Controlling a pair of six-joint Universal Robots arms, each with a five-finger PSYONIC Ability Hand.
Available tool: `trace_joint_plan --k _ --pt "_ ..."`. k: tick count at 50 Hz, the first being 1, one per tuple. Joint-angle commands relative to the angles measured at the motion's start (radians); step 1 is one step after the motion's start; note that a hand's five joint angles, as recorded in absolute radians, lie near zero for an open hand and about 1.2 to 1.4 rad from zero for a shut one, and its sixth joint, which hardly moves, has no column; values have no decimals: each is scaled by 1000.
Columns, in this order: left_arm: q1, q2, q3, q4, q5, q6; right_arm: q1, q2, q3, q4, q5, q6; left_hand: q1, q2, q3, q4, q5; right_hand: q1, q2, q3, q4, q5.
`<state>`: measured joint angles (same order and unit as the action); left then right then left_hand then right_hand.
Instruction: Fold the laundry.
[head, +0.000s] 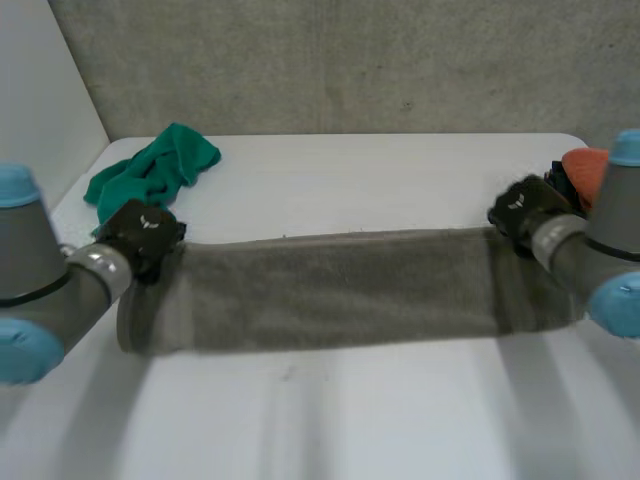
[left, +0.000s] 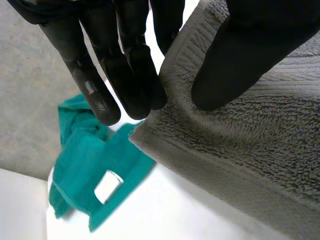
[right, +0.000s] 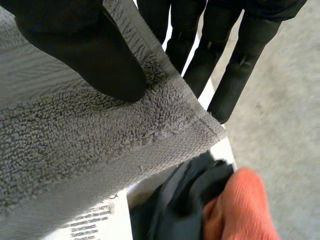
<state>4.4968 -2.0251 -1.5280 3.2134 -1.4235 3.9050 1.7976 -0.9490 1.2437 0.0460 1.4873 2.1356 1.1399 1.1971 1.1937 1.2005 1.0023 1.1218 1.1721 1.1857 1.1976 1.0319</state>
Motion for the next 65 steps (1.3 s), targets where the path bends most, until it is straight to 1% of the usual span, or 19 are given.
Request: trace_joint_plan --k 1,8,9,10,11,12,13,17,21,26,30,35,39,44,52,53,54,60,65 --pt "-41 -201 250 43 -23 -7 23 239 -275 -48 22 -5 256 199 203 196 219 275 224 211 199 190" --pt "-74 -352 462 51 -37 -4 39 420 -521 -52 80 -8 256 199 203 196 219 188 138 124 113 104" --pt "-76 -359 473 51 -40 -4 39 432 -538 -52 86 -6 256 199 203 196 219 -248 -299 -312 -324 -333" --pt "-79 -363 480 49 -44 -6 43 452 -573 -52 109 -3 97 40 43 36 60 -947 -998 -1011 -1023 -1032" --pt "-86 -365 482 48 -58 -6 43 457 -584 -49 122 0 -759 -816 -813 -820 -796 -947 -998 -1011 -1023 -1032" --pt "-91 -366 480 46 -64 -7 48 455 -592 -51 131 4 -965 -1023 -1019 -1026 -1002 -947 -998 -1011 -1023 -1032" --pt "-97 -368 479 46 -69 -10 52 452 -596 -49 139 7 -887 -944 -941 -948 -924 -947 -998 -1011 -1023 -1032" --pt "-122 -340 448 42 -83 -26 69 385 -564 -48 149 69 -965 -1023 -1019 -1026 -1002 -947 -998 -1011 -1023 -1032" --pt "-130 -215 366 31 -78 -78 60 244 -433 -43 137 220 -965 -1023 -1019 -1026 -1002 -947 -998 -1011 -1023 -1032" --pt "-130 -43 208 36 -71 -180 39 -32 -178 17 18 386 -965 -1023 -1019 -1026 -1002 -947 -998 -1011 -1023 -1032" --pt "-125 46 114 46 -57 -242 -67 -135 -16 127 -92 411 -965 -1023 -1019 -1026 -1002 -947 -998 -1011 -1023 -1032" --pt "-122 97 37 60 -5 -289 -167 -157 131 256 -188 411 -965 -1023 -1019 -1026 -1002 -776 -826 -840 -852 -860" --pt "-123 106 -4 86 24 -296 -221 -154 221 192 -225 405 -965 -1023 -1019 -1026 -1002 -658 -708 -722 -734 -743" --pt "-133 105 -30 123 31 -296 -256 -119 276 10 -228 399 -965 -1023 -1019 -1026 -1002 -561 -612 -625 -637 -646" --pt "-151 103 -35 131 31 -297 -259 13 215 -69 -219 400 -965 -1023 -1019 -1026 -1002 -374 -424 -438 -450 -458" --pt "-151 103 -35 131 31 -297 -259 25 209 -68 -214 399 -965 -1023 -1019 -1026 -1002 -234 -284 -298 -310 -318" --pt "-153 105 -38 131 31 -297 -262 36 201 -75 -200 397 -965 -1023 -1019 -1026 -1002 269 219 206 194 185" --pt "-153 123 -57 131 31 -296 -296 -37 288 -173 -73 399 -965 -1023 -1019 -1026 -1002 275 224 211 199 190" --pt "-146 166 -78 131 32 -297 -407 -195 352 -163 -87 299 -965 -1023 -1019 -1026 -1002 275 224 211 199 190"
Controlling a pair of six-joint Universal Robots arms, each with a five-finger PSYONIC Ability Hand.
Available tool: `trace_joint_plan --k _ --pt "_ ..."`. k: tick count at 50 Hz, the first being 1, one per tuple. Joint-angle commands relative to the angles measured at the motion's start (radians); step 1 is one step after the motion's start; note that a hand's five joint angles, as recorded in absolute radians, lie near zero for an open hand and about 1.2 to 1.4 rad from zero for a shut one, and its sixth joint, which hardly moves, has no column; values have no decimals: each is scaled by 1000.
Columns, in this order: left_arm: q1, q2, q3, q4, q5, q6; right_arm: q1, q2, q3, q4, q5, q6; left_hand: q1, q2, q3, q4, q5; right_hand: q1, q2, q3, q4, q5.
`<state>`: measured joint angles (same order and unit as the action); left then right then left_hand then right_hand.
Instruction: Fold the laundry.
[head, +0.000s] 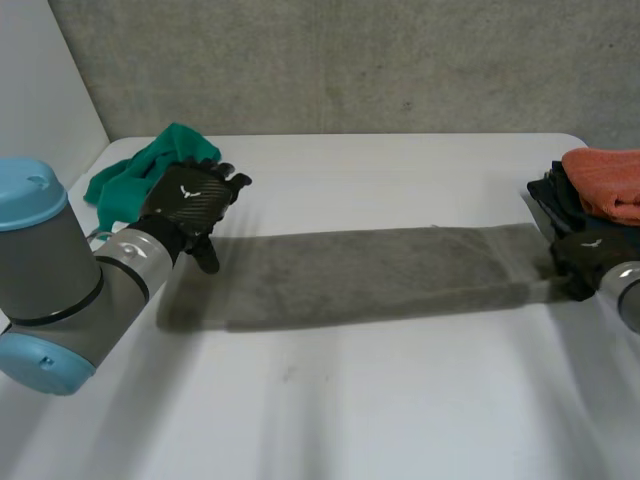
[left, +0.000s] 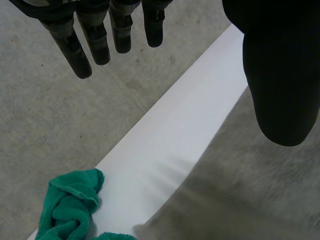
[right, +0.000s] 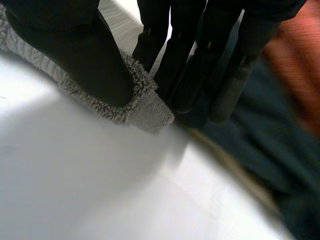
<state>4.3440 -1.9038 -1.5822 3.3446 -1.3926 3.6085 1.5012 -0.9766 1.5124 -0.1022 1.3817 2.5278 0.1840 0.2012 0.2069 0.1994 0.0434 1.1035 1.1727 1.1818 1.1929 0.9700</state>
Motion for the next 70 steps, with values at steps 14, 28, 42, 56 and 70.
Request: trace_joint_plan --k 14,28,42,56,70 --pt "37 140 -96 -2 1 -1 55 -169 -99 43 100 -359 -9 -27 -32 -25 -43 293 224 215 203 252" --pt "43 195 -136 0 1 -42 766 -5 -123 -145 -127 -351 -9 -27 -32 -25 -43 293 224 215 203 252" --pt "25 184 -127 1 1 -43 753 -39 -39 -116 98 -114 -9 -27 -32 -25 -43 -929 -998 -1007 -1018 -970" --pt "-24 167 -136 59 1 -45 366 -175 272 -37 34 -18 -9 -27 -32 -25 -43 33 -36 -45 -56 -8" --pt "-47 178 -137 56 -8 -45 650 -236 144 -295 8 -89 -9 -27 -32 -25 -43 293 224 215 203 252"
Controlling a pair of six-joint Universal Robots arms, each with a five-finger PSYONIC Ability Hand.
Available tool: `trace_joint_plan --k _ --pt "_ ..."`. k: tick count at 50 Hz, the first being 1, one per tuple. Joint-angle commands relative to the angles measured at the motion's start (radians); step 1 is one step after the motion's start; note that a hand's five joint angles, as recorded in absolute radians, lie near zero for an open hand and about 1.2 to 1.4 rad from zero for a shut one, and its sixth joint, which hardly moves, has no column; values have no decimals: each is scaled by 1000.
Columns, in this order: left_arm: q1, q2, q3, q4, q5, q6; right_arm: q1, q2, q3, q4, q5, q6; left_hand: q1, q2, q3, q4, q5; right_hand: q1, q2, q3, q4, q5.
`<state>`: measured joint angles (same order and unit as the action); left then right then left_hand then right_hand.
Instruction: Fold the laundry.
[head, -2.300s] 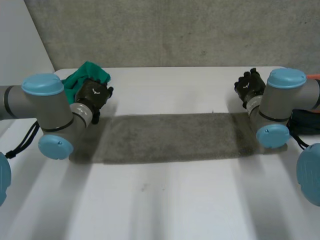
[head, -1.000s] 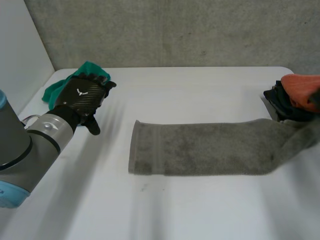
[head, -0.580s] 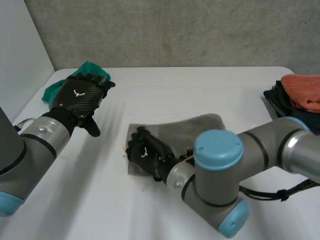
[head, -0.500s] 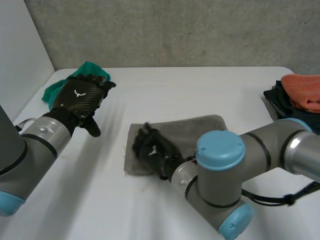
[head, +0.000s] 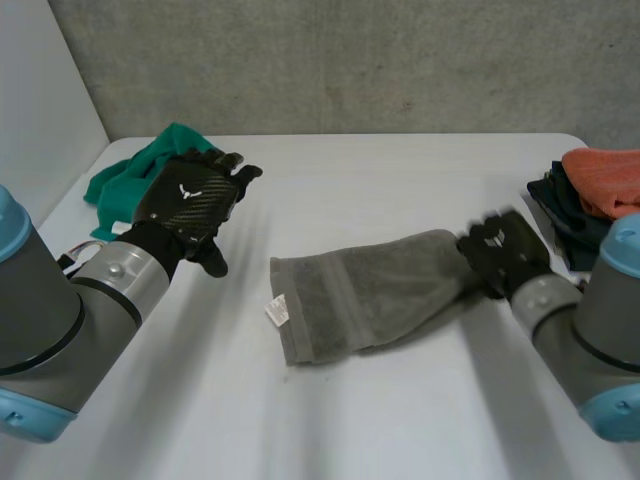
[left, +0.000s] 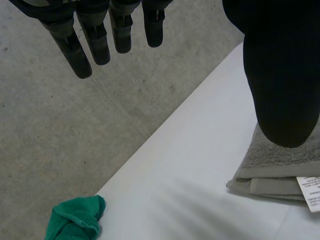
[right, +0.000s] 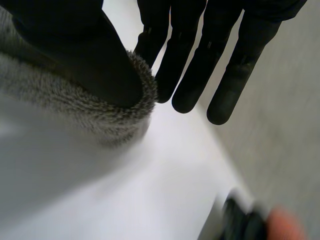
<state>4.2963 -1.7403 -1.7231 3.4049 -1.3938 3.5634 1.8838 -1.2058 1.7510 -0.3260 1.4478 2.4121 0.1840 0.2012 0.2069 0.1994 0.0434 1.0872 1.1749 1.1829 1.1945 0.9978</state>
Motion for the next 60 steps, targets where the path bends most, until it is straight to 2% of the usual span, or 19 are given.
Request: trace_joint_plan --k 1,5,7,8,9,10,13,16,18,21,24,26,29,33,37,43,49,54,60 --pt "0 16 3 -4 -7 0 297 18 -100 -71 -79 31 -9 -27 -32 -25 -43 309 221 213 202 224" --pt "5 21 3 -6 -11 -8 428 132 -116 -73 -214 39 -9 -27 -32 -25 -43 309 221 213 202 224" --pt "6 21 7 -7 -14 -30 469 175 -131 -62 -251 44 -9 -27 -32 -25 -43 309 221 213 202 224" --pt "6 21 11 -9 -14 -43 475 184 -139 -55 -251 47 -9 -27 -32 -25 -43 139 51 43 31 54" --pt "6 19 16 -12 -14 -57 477 189 -143 -47 -244 53 -9 -27 -32 -25 -43 -215 -302 -310 -322 -300" --pt "6 19 20 -13 -16 -72 474 186 -154 -24 -210 76 -9 -27 -32 -25 -43 -913 -1000 -1008 -1020 -998" --pt "-3 18 37 -22 -25 -130 451 184 -165 -10 -129 146 -9 -27 -32 -25 -43 -913 -1000 -1008 -1020 -998" --pt "-7 16 66 -33 -43 -185 359 135 -171 2 -55 283 -9 -27 -32 -25 -43 -913 -1000 -1008 -1020 -998" --pt "-16 10 83 -38 -53 -211 316 79 -170 7 -56 356 -9 -27 -32 -25 -43 -913 -1000 -1008 -1020 -998" --pt "-99 -34 147 -47 -74 -274 249 -20 -180 57 -82 508 -9 -27 -32 -25 -43 -913 -1000 -1008 -1020 -998" --pt "-168 -100 201 -61 -97 -296 230 -25 -231 140 -104 559 -9 -27 -32 -25 -43 -913 -1000 -1008 -1020 -998" --pt "-234 -177 261 -93 -143 -302 221 26 -307 249 -125 587 -9 -27 -32 -25 -43 -913 -1000 -1008 -1020 -998" --pt "-279 -284 344 -151 -236 -301 213 130 -414 385 -147 590 -9 -27 -32 -25 -43 -913 -1000 -1008 -1020 -998" --pt "-293 -419 453 -255 -316 -302 213 241 -551 514 -153 596 -9 -27 -32 -25 -43 -913 -1000 -1008 -1020 -998" --pt "-291 -511 514 -367 -337 -308 216 350 -656 607 -147 611 -9 -27 -32 -25 -43 -913 -1000 -1008 -1020 -998" --pt "-268 -555 510 -429 -338 -308 219 454 -732 679 -100 579 -9 -27 -32 -25 -43 -913 -1000 -1008 -1020 -998" --pt "-233 -529 448 -429 -332 -294 216 430 -729 674 -11 455 -9 -26 -32 -24 -43 -913 -1000 -1008 -1020 -998" --pt "-225 -429 451 -424 -318 -294 219 356 -706 628 10 397 -9 -27 -32 -25 -43 -913 -1000 -1008 -1020 -998" --pt "-207 -288 456 -377 -225 -296 247 181 -561 490 51 329 -9 -27 -32 -25 -43 -913 -1000 -1008 -1020 -998"
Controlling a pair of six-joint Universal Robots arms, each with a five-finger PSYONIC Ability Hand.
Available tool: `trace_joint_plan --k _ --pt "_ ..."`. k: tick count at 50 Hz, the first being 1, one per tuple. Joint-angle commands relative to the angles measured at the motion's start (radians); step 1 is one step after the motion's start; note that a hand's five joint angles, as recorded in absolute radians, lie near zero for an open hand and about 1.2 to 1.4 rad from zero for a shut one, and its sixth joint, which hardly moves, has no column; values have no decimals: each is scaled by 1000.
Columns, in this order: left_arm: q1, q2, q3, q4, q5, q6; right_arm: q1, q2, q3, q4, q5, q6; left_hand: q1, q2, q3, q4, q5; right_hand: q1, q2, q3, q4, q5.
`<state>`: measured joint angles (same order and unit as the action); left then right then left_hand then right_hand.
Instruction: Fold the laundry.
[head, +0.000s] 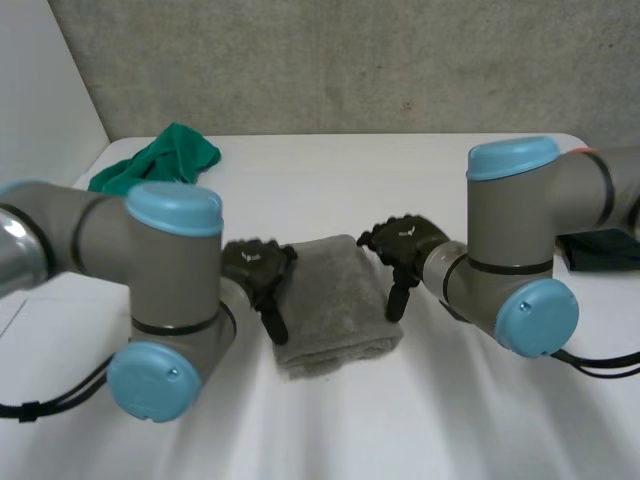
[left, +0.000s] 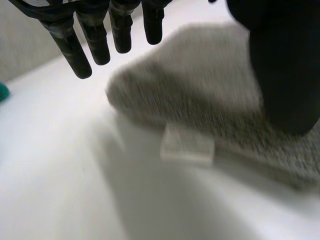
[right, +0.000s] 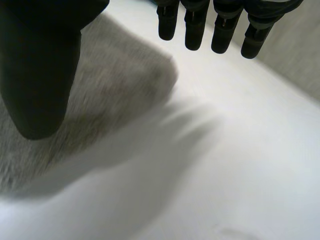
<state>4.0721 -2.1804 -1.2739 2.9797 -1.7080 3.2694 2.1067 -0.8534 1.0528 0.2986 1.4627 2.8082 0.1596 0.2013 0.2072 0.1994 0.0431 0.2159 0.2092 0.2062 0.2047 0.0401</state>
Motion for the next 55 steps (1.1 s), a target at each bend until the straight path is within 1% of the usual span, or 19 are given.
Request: trace_joint_plan --k 1,6,7,10,11,13,14,18,19,29,36,37,39,47,48,49,50,51,55 --pt "22 166 7 56 108 -2 32 -191 169 -160 44 -84 15 -27 -33 -25 -43 -41 -35 -32 -30 -40" --pt "60 231 5 90 240 -2 123 -259 389 -335 64 -193 15 -27 -33 -25 -43 -41 -35 -32 -30 -40" --pt "76 246 7 91 299 -2 137 -257 415 -351 59 -197 15 -27 -33 -25 -43 -41 -35 -32 -30 -40" --pt "94 264 8 91 411 -2 177 -257 513 -413 54 -193 15 -27 -33 -25 -43 -41 -35 -32 -30 -40" --pt "103 274 10 87 498 0 188 -257 535 -427 53 -191 15 -27 -33 -25 -43 -41 -35 -32 -30 -40" --pt "111 283 4 85 592 0 197 -257 573 -461 51 -187 15 -27 -33 -25 -43 -41 -35 -32 -30 -40" --pt "120 287 -4 88 675 0 199 -256 607 -507 50 -182 15 -27 -33 -25 -43 -41 -35 -32 -30 -40" --pt "129 291 -5 81 813 0 196 -233 659 -642 31 -164 15 -27 -33 -25 -43 -41 -35 -32 -30 -40" --pt "129 291 -7 81 827 0 196 -221 664 -662 28 -164 15 -27 -33 -25 -43 -41 -35 -32 -30 -40" --pt "123 291 -27 84 844 1 187 -110 619 -768 30 -177 15 -27 -33 -25 -43 -28 -22 -19 -17 -27" --pt "125 289 -38 87 846 -2 182 -53 570 -789 30 -180 15 -27 -33 -25 -43 186 192 195 197 187" --pt "125 289 -38 85 846 -2 180 -50 564 -792 30 -179 15 -27 -33 -25 -43 334 341 344 346 336" --pt "126 291 -38 87 846 0 182 -50 562 -806 28 -176 15 -27 -33 -25 -43 467 474 477 479 469" --pt "128 294 -28 87 846 -10 182 -21 486 -823 24 -174 15 -27 -33 -25 -43 521 527 530 532 522" --pt "128 294 -28 87 846 -8 182 -12 477 -823 24 -176 15 -27 -33 -25 -43 591 597 600 602 592" --pt "129 294 -27 87 846 -7 182 -1 466 -822 24 -176 15 -27 -33 -25 -43 751 758 761 762 752" --pt "129 294 -27 87 844 -8 182 7 454 -822 25 -176 15 -27 -33 -25 -43 1020 1027 1030 1031 1021" --pt "129 294 -25 87 844 -8 182 19 431 -822 28 -171 15 -27 -33 -25 -43 1179 1185 1188 1190 1180" --pt "131 304 -22 87 843 -10 162 7 369 -822 33 -165 15 -27 -33 -25 -43 1180 1187 1190 1192 1182"
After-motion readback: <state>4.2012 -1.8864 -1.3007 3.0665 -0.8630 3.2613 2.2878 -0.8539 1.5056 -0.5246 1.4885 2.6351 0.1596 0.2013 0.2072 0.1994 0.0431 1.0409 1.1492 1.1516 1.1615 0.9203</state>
